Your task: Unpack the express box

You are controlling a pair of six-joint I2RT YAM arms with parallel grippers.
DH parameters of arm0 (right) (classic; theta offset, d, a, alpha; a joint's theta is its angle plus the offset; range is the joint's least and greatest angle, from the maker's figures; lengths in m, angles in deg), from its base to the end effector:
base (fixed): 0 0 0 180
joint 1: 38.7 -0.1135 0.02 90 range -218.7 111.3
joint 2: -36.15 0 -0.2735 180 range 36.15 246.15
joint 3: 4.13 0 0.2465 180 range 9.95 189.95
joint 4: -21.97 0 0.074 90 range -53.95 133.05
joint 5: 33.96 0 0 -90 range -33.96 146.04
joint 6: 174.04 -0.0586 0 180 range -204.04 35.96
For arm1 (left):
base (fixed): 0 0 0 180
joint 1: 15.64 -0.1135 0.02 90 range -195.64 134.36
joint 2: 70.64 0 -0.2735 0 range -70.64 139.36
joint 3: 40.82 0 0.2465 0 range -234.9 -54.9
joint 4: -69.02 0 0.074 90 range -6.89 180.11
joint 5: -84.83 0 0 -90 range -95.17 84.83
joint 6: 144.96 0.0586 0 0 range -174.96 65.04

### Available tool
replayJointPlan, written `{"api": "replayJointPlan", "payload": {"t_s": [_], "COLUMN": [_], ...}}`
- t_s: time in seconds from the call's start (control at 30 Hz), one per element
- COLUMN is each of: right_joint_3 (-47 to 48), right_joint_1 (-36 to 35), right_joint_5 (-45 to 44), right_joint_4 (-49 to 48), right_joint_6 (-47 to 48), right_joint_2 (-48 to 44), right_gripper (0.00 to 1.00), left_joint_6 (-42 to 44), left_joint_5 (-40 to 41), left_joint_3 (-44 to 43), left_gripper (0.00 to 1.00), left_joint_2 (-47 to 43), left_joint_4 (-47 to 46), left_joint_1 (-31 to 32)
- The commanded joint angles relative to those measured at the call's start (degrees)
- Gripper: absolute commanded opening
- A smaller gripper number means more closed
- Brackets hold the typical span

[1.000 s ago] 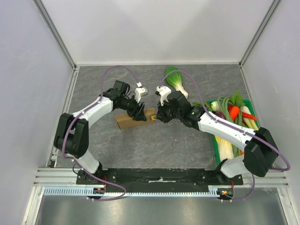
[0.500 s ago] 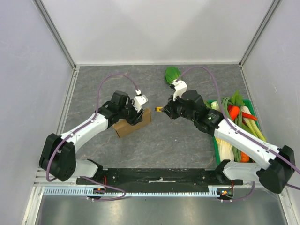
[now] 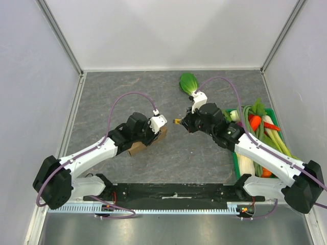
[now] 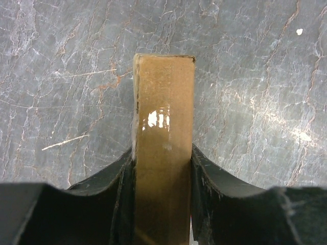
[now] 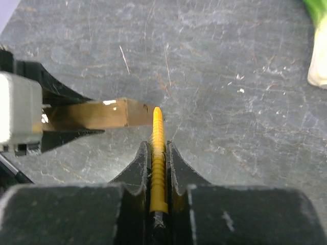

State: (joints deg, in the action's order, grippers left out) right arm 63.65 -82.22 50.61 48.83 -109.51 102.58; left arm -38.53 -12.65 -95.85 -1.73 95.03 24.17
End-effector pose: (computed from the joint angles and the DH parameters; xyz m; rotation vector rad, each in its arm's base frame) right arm 0.2043 0.1864 0.3130 -0.2645 2.0618 0.6611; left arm 0.1966 -0.1738 0.2248 1.1385 1.9823 -0.3627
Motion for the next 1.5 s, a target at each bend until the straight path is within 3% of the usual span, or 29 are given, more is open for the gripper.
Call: {"api": "replayJointPlan", "payload": {"t_s": [0.0, 0.37, 0.4, 0.43, 0.5, 0.57, 0.83, 1.0, 1.27, 1.47], "right_joint_3": [-2.53, -4.30, -4.30, -4.21, -4.12, -4.12, -4.91, -5.00, -9.65, -12.12], "right_joint_1": [0.20, 0.20, 0.20, 0.20, 0.20, 0.20, 0.20, 0.20, 0.20, 0.37], "right_joint_5": [5.33, 7.10, 7.01, 6.93, 6.40, 5.79, -4.14, -3.98, 4.63, 5.07], "right_joint_4": [-4.69, -5.31, -5.22, -5.22, -5.13, -4.95, -6.27, -8.03, -12.33, -16.72], "right_joint_6": [1.47, 2.62, 2.54, 2.45, 2.53, 2.45, 1.13, 1.04, 2.01, 0.78], "right_joint_2": [-1.31, -2.98, -2.98, -3.15, -3.15, -3.50, -5.61, -5.70, -4.56, -4.47], "right_gripper": [0.00, 0.00, 0.00, 0.00, 0.00, 0.00, 0.00, 0.00, 0.00, 0.00], "left_joint_6": [-5.61, -5.97, -5.88, -5.70, -5.53, -4.83, 5.87, 9.94, 3.44, 1.50], "left_joint_5": [1.51, 2.30, 2.65, 2.91, 3.70, 4.14, 13.89, 17.33, 12.50, 4.97], "left_joint_3": [1.57, 2.28, 2.19, 2.02, 1.49, 1.40, 1.57, 0.34, 1.74, 3.59], "left_gripper": [0.39, 0.54, 0.53, 0.43, 0.35, 0.32, 0.32, 0.33, 0.34, 0.28], "left_joint_2": [0.79, 3.87, 3.87, 3.70, 3.26, 2.64, 2.20, 5.36, 7.65, 4.93], "left_joint_4": [-0.24, 0.12, 0.12, 0.12, -0.06, -0.41, -6.28, -7.70, -4.81, -2.87], "left_joint_1": [0.79, 1.76, 1.85, 1.85, 1.85, 2.02, 5.44, 7.64, 8.70, 8.61]}}
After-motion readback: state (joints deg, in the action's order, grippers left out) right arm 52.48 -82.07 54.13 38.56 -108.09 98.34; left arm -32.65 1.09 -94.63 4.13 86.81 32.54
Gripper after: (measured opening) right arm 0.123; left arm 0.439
